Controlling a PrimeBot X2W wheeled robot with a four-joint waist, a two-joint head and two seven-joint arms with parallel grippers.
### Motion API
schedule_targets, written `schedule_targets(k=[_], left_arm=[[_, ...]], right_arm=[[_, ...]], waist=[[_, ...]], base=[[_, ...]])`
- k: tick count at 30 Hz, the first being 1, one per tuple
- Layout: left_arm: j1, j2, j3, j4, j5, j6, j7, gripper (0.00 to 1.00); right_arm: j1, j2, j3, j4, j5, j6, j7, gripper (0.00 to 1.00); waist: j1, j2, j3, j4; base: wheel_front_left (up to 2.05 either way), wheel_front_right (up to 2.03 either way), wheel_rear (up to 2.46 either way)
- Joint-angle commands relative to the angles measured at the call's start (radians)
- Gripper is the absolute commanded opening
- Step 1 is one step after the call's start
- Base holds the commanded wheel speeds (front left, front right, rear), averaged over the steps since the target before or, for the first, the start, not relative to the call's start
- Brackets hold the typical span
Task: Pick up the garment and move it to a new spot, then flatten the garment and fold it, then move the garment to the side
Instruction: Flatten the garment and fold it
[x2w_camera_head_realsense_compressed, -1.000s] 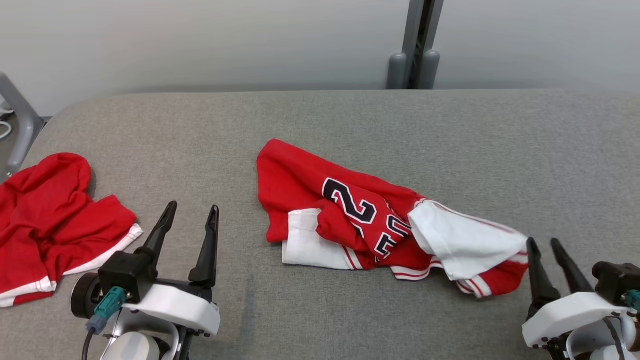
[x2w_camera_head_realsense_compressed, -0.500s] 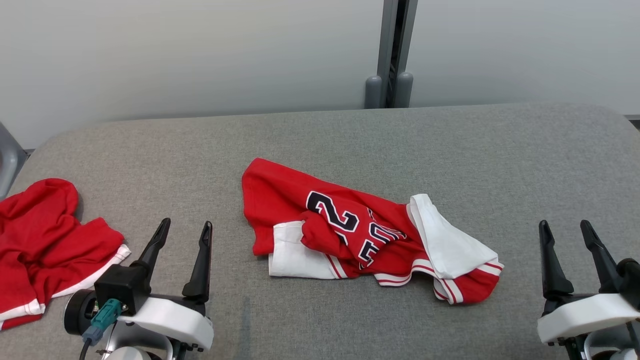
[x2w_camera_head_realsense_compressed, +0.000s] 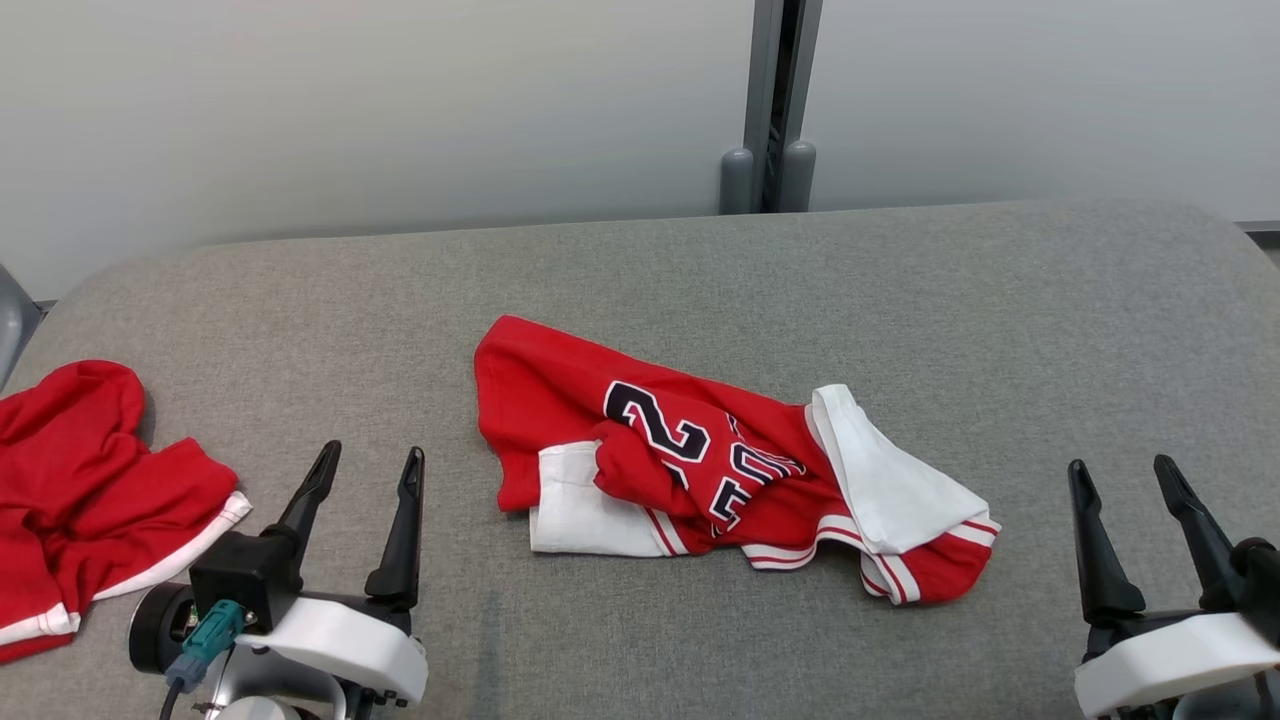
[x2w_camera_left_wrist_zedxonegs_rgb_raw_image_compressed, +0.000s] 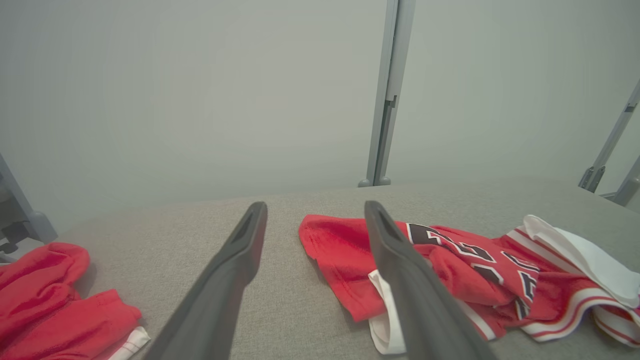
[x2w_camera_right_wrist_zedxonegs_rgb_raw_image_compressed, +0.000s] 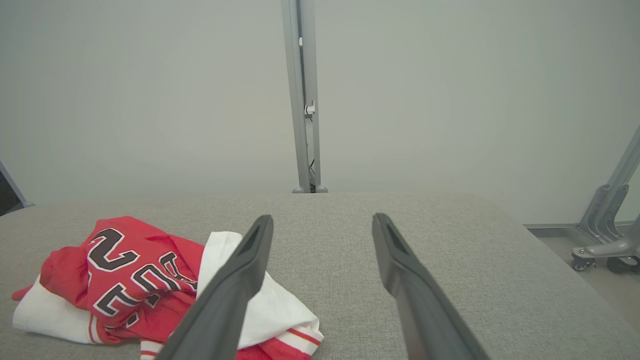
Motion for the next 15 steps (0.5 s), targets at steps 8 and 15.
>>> schedule_targets(k=[8, 15], left_arm=[[-0.041, 0.006, -0.005, -0.002, -0.007, -0.003, -0.001, 1.00], [-0.142, -0.001, 0.004, 0.006, -0.015, -0.014, 0.021, 1.00]], right_arm=[[-0.001, -0.002, 0.004, -0.012, 0.026, 0.000, 0.000, 1.00], [-0.043, -0.002, 0.037, -0.025, 0.029, 0.000, -0.002, 1.00]], waist=[[0.0000, 0.0000, 0.025, -0.005], [0.0000, 0.0000, 0.093, -0.046]], base=[[0.00, 0.00, 0.00], [0.00, 0.00, 0.00]])
